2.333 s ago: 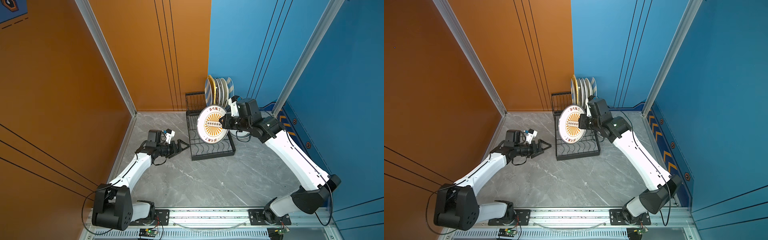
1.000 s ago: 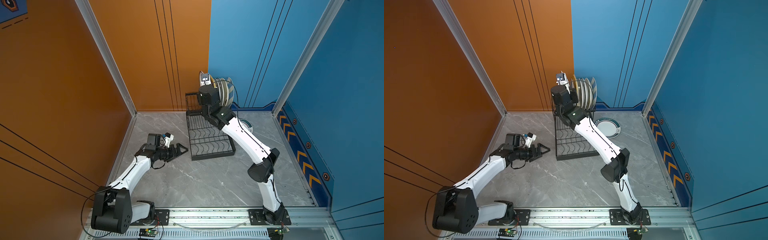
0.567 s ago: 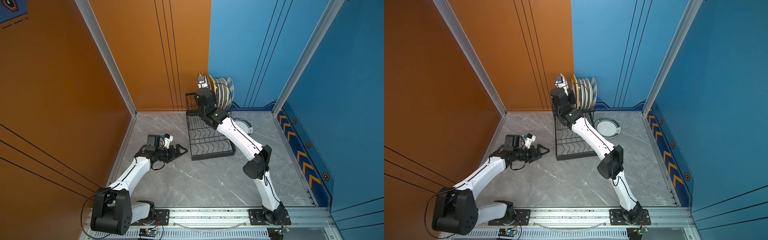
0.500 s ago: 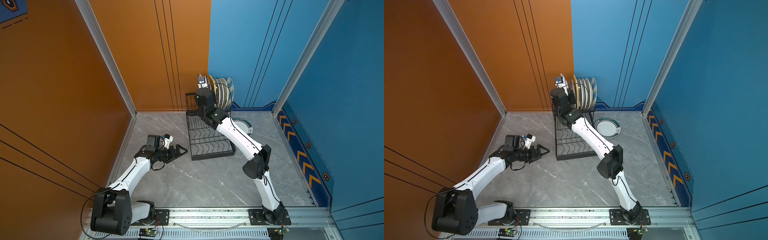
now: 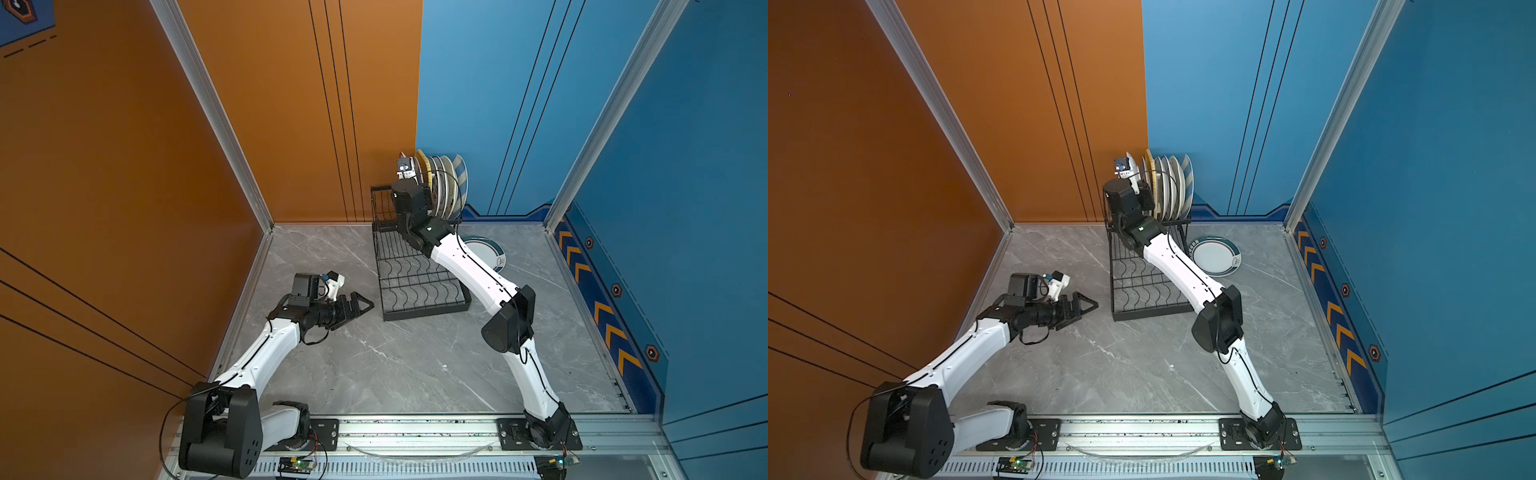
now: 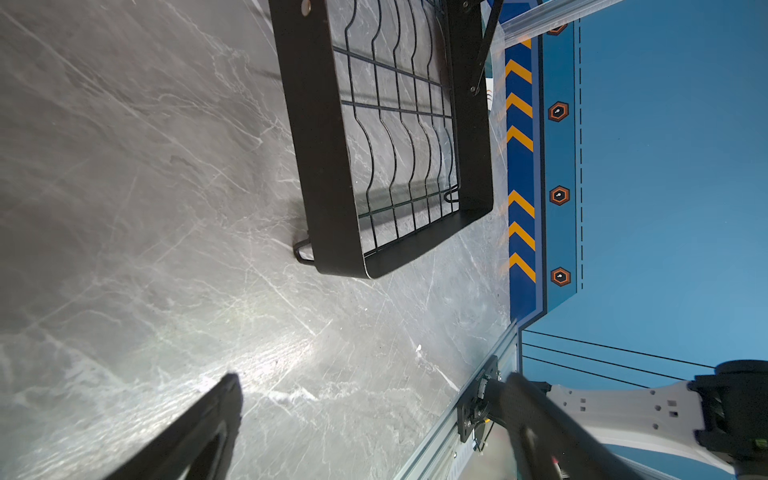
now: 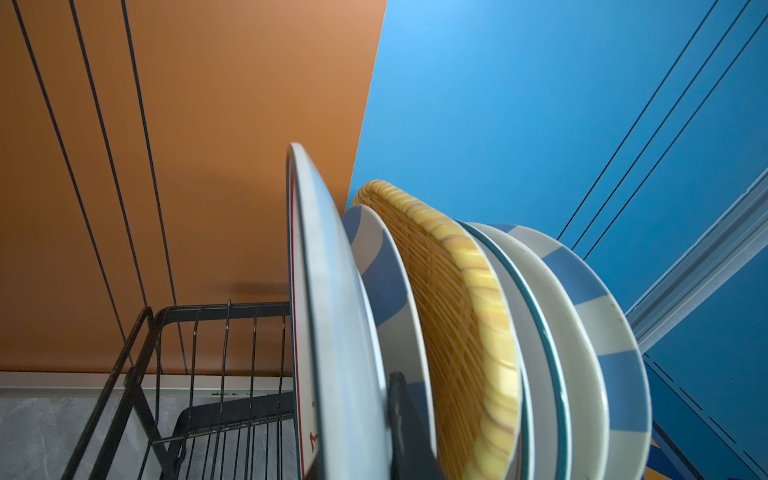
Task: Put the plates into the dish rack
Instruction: 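Lower the sunburst plate into a rack slot beside the other plates with the right gripper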
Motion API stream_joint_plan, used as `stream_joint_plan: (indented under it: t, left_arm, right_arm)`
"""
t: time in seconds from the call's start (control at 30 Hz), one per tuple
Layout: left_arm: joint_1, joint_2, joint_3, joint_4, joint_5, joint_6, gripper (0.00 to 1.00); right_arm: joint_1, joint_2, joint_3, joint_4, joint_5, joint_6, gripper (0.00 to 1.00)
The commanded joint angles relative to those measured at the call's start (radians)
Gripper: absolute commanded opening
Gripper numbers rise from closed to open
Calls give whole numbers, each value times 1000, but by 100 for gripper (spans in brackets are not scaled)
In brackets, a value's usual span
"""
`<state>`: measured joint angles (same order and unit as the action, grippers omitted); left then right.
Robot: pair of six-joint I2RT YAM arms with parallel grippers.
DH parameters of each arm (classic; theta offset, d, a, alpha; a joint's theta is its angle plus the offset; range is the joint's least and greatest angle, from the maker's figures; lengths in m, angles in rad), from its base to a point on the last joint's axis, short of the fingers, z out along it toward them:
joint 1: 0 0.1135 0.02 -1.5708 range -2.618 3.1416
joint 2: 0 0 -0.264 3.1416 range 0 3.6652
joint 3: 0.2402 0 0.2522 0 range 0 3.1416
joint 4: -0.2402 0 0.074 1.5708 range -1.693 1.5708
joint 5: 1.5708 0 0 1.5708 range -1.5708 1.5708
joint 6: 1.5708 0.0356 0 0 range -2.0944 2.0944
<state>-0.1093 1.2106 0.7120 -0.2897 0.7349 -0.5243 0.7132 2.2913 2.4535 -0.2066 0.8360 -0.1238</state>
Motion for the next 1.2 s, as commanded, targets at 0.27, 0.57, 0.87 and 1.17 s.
stream_joint_plan:
  t: [0.27, 0.57, 0.87, 1.17]
  left_arm:
    - [16, -40, -33, -17, -20, -19, 98]
    - [17, -70, -55, -18, -27, -32, 98]
    - [17, -85, -62, -17, -31, -39, 98]
    - [17, -84, -64, -17, -31, -34, 98]
  right_arm:
    - [-35, 32, 33, 21, 29, 66, 0]
    - [-44, 49, 31, 0, 32, 103, 0]
    - [-50, 45, 30, -36, 6, 125, 15]
    - [-41, 5, 30, -66, -14, 132, 21]
